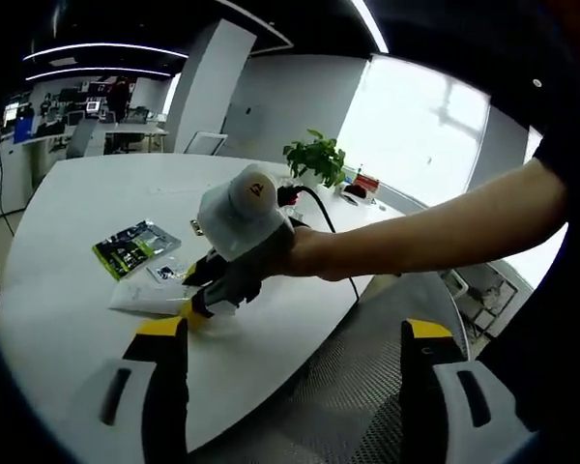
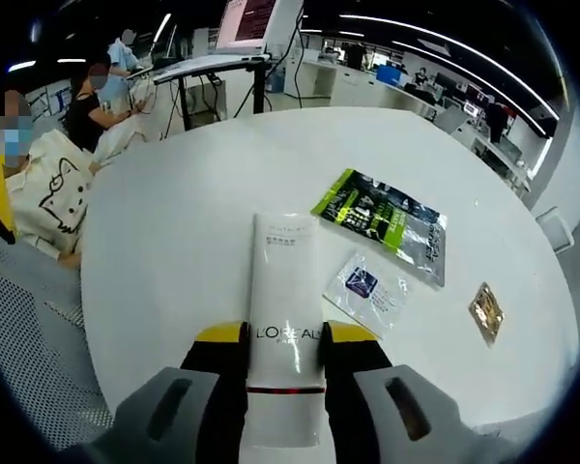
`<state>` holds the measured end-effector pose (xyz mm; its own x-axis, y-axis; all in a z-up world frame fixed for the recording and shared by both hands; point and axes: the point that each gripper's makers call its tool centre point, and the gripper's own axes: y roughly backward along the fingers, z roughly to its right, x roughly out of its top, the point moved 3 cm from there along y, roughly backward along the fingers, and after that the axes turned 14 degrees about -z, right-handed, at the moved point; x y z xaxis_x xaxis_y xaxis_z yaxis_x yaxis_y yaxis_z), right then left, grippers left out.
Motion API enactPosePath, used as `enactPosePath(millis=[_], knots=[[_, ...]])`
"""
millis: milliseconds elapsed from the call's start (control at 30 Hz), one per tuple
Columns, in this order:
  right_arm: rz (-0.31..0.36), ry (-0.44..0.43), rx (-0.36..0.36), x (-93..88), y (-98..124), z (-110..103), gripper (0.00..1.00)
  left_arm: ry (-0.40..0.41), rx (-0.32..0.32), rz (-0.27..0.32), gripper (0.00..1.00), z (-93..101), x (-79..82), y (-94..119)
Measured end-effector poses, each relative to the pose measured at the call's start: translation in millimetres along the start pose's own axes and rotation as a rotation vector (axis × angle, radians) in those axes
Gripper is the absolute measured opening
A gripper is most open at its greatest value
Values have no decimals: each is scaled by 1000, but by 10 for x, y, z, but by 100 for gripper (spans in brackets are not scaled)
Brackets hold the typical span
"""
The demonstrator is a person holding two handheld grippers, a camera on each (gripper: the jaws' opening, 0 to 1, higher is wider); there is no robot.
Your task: Arrange the skincare products in the storage area until every visible bottle or jar stands upright without overlapping.
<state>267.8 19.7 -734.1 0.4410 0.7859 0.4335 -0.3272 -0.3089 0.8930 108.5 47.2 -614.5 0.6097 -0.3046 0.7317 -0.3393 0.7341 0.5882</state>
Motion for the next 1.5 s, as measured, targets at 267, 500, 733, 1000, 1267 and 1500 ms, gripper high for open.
enactPosePath(millis=[267,500,733,1000,1267,1500], knots=[[-16,-22,-5,-40,67,52,29,-5,-24,-25,84,18,-34,-18],[-32,18,-24,66,215,113,29,8,-4,-59,85,-117,-153,78],[22,4,-21,272,408,110,28,44,-20,-34,85,-114,-122,133],[100,77,-24,727,654,237,1,66,-14,-10,85,-190,-137,220],[16,111,-4,530,531,147,1,72,-8,-2,86,-193,-127,213],[44,200,-45,789,994,364,1,73,-21,-5,86,-156,-117,199]])
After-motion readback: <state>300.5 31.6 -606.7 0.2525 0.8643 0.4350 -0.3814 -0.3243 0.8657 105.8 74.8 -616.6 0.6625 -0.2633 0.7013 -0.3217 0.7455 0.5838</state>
